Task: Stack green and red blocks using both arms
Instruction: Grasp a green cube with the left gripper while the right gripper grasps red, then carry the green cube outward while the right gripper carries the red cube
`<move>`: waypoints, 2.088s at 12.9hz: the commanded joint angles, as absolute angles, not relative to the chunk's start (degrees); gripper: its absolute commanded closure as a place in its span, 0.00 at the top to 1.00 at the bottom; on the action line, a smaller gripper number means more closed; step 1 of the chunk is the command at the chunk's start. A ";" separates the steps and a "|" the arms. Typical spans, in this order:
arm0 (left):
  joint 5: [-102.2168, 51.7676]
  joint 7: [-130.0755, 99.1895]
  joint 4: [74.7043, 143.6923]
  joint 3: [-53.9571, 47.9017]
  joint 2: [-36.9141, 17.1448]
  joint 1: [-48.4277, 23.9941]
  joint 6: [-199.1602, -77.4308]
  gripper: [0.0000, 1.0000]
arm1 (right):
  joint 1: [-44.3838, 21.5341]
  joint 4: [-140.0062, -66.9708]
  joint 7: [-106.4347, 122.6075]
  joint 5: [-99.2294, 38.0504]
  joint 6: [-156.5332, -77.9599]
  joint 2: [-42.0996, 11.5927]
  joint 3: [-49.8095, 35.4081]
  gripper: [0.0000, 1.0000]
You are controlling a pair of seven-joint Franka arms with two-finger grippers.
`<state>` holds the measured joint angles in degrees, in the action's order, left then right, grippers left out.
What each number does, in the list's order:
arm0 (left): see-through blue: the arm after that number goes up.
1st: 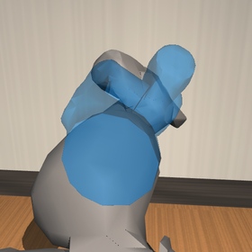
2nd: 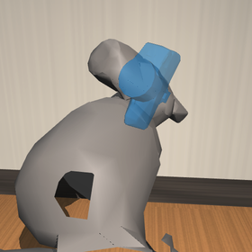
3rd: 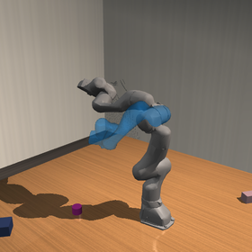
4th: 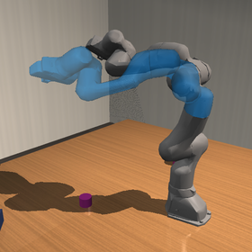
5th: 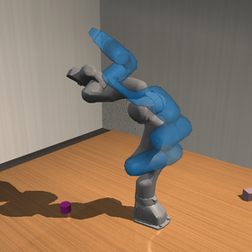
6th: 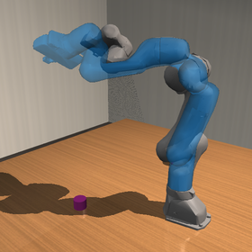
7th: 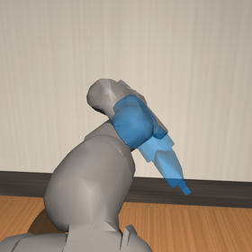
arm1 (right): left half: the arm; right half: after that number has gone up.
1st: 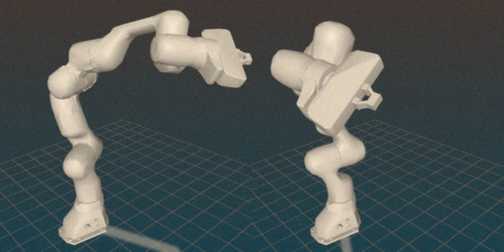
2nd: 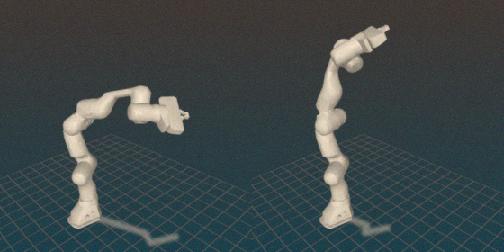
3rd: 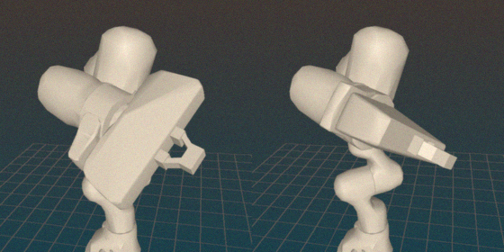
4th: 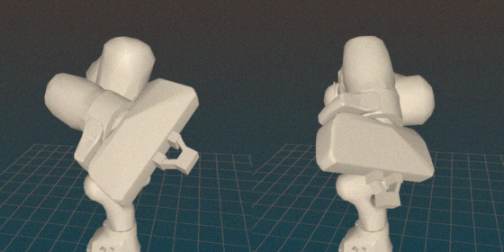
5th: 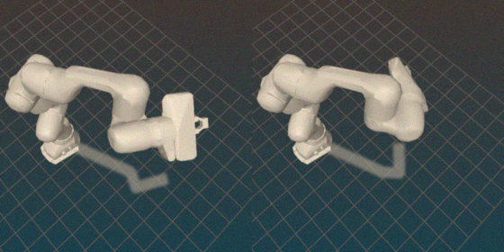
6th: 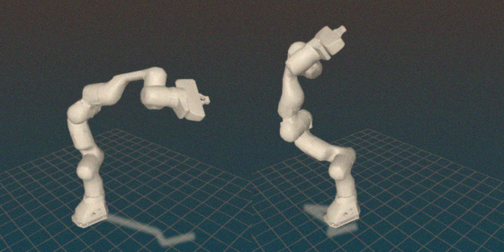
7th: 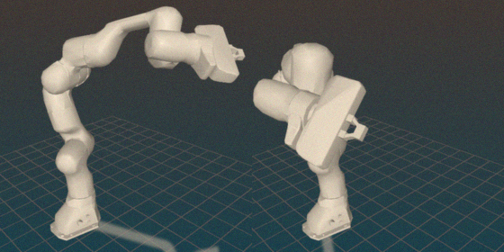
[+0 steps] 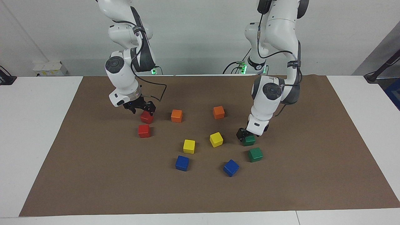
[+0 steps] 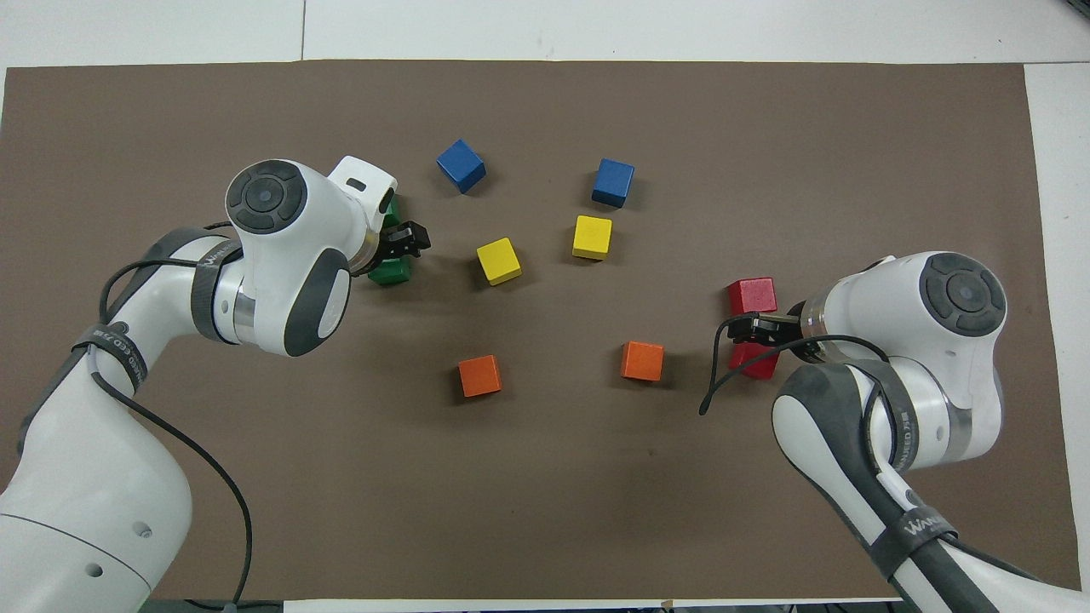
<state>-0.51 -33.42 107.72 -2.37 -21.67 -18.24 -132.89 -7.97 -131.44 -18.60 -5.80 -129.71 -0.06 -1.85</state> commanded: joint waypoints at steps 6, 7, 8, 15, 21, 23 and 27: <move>1.23 -35.07 107.31 -2.02 -23.20 -19.16 -134.12 0.83 | -9.67 -134.12 -20.30 -7.03 -137.98 -3.43 -1.93 0.89; 1.32 -34.98 107.31 -2.11 -23.29 -19.16 -134.12 0.73 | -10.36 -134.56 -20.48 -7.03 -138.34 -3.43 -1.93 0.82; 1.41 -34.98 107.49 -2.02 -23.29 -19.33 -134.21 0.57 | -10.63 -134.47 -20.39 -7.03 -138.17 -3.43 -1.93 0.51; 1.84 -31.03 106.79 -2.11 -22.42 -17.42 -133.16 0.00 | -7.23 -115.09 -17.60 -6.16 -107.63 -1.67 -1.76 0.00; 1.05 -9.95 105.38 -2.11 -16.79 -1.34 -120.93 0.00 | 7.27 -109.25 5.69 -2.11 -110.89 -3.86 -1.76 0.00; 1.05 -2.23 105.91 -2.20 -16.61 4.46 -121.11 0.00 | 10.97 -109.34 10.79 -2.20 -114.51 -6.14 -1.85 0.00; 1.05 7.20 108.62 -2.20 -17.92 10.28 -127.23 0.00 | 12.04 -110.56 11.87 -2.20 -119.52 -9.57 -1.85 0.00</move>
<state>0.85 5.04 106.06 -1.44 -17.66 9.22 -122.85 11.64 -110.26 11.32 -2.87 -117.91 -8.79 -0.93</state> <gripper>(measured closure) 0.454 0.458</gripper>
